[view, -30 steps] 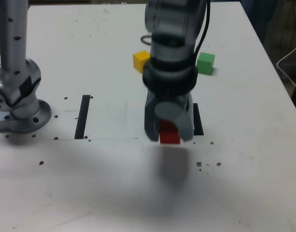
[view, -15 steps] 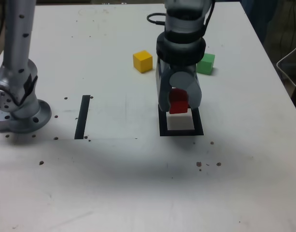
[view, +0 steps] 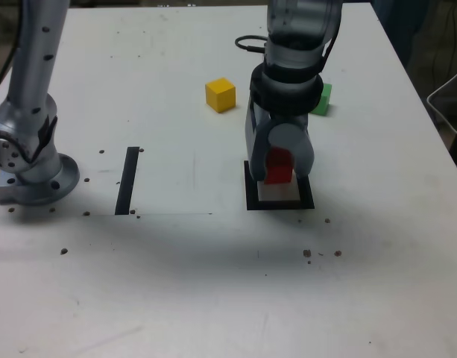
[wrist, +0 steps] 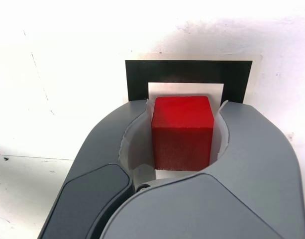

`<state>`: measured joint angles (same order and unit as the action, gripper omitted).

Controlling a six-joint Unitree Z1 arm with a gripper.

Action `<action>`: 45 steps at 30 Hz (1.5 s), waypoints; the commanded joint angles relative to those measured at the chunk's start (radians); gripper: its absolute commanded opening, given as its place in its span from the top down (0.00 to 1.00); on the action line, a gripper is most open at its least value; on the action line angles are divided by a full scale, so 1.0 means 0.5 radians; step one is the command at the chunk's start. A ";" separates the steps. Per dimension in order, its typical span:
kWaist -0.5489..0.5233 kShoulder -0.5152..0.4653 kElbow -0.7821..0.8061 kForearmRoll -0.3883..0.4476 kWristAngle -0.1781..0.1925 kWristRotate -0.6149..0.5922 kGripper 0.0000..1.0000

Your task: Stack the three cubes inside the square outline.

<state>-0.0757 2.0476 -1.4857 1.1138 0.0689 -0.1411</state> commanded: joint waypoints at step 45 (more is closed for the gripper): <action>0.221 -0.312 0.061 0.186 -0.037 0.499 0.01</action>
<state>0.0217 1.8986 -1.4574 1.2040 0.0460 0.0859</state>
